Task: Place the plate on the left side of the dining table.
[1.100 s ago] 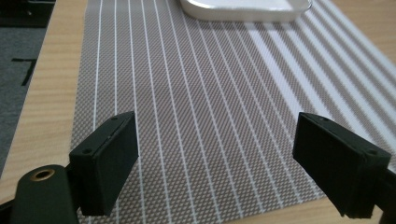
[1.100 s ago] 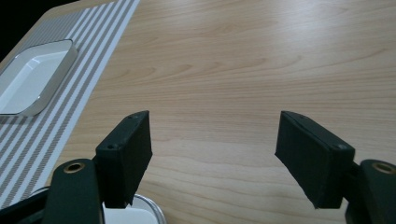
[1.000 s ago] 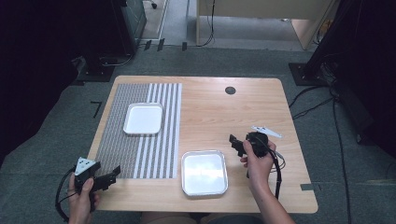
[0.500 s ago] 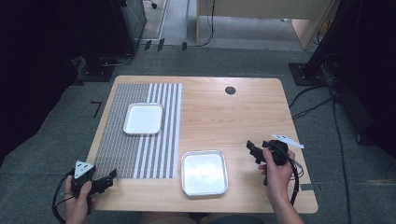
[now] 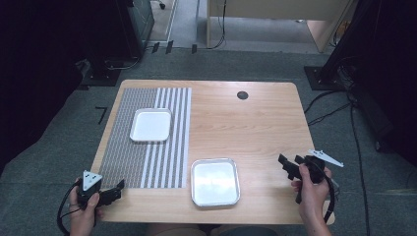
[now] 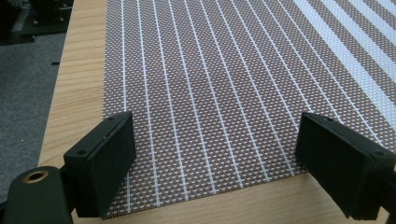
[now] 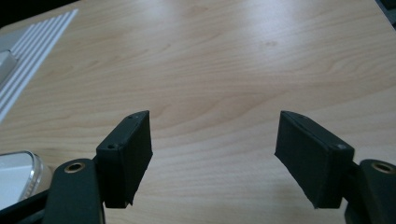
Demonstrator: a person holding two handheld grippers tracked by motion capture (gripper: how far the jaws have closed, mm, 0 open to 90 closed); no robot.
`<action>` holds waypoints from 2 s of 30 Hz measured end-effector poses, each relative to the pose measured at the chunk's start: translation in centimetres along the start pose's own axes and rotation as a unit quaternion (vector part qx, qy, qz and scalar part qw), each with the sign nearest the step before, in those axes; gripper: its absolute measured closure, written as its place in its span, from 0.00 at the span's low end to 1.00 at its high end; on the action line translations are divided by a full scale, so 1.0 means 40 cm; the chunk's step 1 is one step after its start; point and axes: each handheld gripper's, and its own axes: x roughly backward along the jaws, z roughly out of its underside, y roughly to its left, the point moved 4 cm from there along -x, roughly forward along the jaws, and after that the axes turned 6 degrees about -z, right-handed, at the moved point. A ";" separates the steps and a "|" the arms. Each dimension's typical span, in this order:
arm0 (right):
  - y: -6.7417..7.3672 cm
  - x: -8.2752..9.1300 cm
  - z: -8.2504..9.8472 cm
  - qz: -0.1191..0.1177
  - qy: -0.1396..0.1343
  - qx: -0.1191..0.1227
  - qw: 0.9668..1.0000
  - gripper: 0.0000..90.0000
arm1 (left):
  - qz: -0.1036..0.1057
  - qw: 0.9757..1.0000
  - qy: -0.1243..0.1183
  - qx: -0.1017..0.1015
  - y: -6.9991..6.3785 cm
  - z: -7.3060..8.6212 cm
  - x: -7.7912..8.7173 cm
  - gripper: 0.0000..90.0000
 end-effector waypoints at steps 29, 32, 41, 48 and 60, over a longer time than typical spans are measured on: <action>-0.172 0.098 0.086 0.073 0.027 0.002 0.997 0.29 | 0.004 1.000 -0.001 -0.003 0.001 0.001 0.001 0.13; -0.170 0.100 0.094 0.082 0.030 0.017 0.996 0.28 | 0.004 1.000 -0.001 -0.003 0.001 0.001 0.001 0.13; -0.176 0.110 0.114 0.100 0.033 0.037 0.994 0.27 | 0.004 1.000 -0.001 -0.003 0.001 0.001 0.001 0.13; -0.161 0.097 0.131 0.121 0.030 0.088 0.988 0.21 | 0.004 1.000 -0.001 -0.004 0.001 0.001 0.001 0.13; -0.156 0.088 0.132 0.127 0.042 0.101 0.986 0.15 | 0.003 1.000 -0.002 -0.003 0.001 0.001 0.001 0.13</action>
